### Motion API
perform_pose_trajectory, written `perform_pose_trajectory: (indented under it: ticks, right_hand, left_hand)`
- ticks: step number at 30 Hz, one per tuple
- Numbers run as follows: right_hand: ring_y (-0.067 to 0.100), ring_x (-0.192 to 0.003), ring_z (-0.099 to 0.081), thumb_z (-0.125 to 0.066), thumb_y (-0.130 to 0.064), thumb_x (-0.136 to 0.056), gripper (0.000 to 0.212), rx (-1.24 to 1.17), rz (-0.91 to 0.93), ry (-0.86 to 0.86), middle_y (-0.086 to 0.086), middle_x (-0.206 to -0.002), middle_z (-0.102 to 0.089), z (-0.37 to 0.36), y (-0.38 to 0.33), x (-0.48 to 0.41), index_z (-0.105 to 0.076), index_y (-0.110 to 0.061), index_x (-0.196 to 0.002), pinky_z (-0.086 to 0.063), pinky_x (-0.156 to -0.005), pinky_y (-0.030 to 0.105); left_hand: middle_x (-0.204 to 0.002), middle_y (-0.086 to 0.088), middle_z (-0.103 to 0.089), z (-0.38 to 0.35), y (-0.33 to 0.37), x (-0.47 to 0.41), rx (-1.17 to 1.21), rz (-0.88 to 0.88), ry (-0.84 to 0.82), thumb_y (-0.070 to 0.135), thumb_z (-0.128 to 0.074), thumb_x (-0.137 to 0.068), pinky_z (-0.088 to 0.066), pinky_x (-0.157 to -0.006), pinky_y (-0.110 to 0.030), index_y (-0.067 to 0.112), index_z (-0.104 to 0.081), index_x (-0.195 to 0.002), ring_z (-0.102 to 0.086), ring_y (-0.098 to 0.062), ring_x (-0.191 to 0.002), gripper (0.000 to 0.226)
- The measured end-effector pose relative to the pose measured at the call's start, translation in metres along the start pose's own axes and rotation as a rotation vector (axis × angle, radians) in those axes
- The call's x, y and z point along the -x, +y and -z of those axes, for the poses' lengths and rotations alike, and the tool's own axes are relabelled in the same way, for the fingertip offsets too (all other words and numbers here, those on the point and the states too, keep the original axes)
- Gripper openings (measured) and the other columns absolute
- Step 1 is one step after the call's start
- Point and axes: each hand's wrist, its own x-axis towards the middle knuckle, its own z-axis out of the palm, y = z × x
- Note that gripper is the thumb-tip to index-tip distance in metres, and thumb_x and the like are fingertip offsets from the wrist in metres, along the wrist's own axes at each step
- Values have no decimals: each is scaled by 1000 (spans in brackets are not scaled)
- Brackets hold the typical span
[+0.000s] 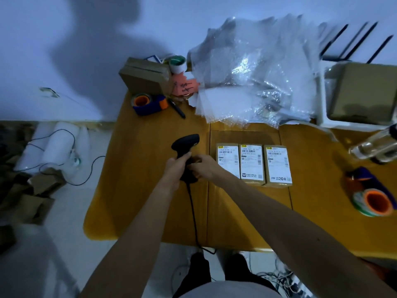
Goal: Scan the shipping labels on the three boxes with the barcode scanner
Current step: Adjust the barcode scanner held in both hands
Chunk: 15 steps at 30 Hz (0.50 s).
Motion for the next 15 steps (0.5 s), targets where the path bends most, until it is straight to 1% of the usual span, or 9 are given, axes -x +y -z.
perform_pose_trajectory:
  ticks: [2,4,6,8,9,10,12,13,15]
  right_hand:
    - [35,-98,-69,-56,-16,-100,31,-41,31,11,18,-107,-70,9,-7,15,-61,-1,-126,-57,-91,47]
    - [27,-92,-70,-55,-16,-101,32,-97,73,7,9,-100,-69,16,-16,27,-59,-2,-130,-60,-85,39]
    - [23,-87,-70,-56,-15,-101,31,-137,119,2,8,-98,-70,22,-21,39,-61,-3,-129,-60,-77,32]
    - [23,-85,-70,-58,-15,-100,31,-138,159,23,12,-102,-71,26,-23,46,-63,-4,-128,-59,-71,28]
    - [22,-84,-70,-59,-17,-100,31,-129,175,39,12,-102,-71,26,-21,48,-64,-5,-128,-59,-69,29]
    - [22,-83,-71,-60,-18,-99,31,-123,192,56,12,-102,-72,28,-19,50,-65,-5,-126,-60,-71,32]
    - [24,-84,-72,-61,-22,-98,29,-120,200,72,13,-102,-74,30,-12,54,-67,-9,-124,-60,-81,42]
    - [25,-85,-73,-61,-22,-98,29,-122,201,70,14,-102,-75,31,-8,56,-68,-10,-124,-60,-83,43]
    - [25,-85,-75,-61,-23,-99,29,-100,211,66,14,-103,-76,35,-1,60,-69,-11,-124,-61,-81,39]
  left_hand:
    - [-112,-14,-75,-4,5,14,57,-71,-11,34,-75,-90,-59,-92,-43,6,-69,-120,-73,-28,-102,42]
    - [-111,-14,-76,-6,11,25,126,-128,1,30,-77,-89,-58,-93,-45,7,-70,-116,-73,-29,-100,36]
    - [-110,-15,-77,-9,16,35,188,-165,-13,27,-79,-87,-59,-93,-46,6,-71,-116,-74,-31,-100,36]
    - [-107,-16,-78,-12,21,45,212,-173,-65,24,-78,-88,-59,-93,-48,4,-72,-114,-75,-33,-100,33]
    - [-104,-16,-78,-13,22,48,203,-167,-92,22,-76,-89,-59,-93,-47,3,-72,-111,-75,-34,-100,29]
    - [-103,-16,-78,-16,23,54,189,-161,-117,22,-75,-90,-59,-92,-47,2,-73,-109,-75,-34,-99,27]
    - [-102,-17,-78,-18,23,62,159,-157,-170,22,-73,-92,-60,-89,-45,2,-74,-107,-75,-33,-97,25]
    - [-100,-16,-79,-19,21,64,144,-154,-191,22,-73,-92,-60,-87,-43,2,-75,-106,-75,-33,-96,24]
    - [-100,-15,-79,-20,16,65,116,-156,-194,21,-73,-92,-60,-86,-42,2,-76,-106,-75,-33,-98,24]
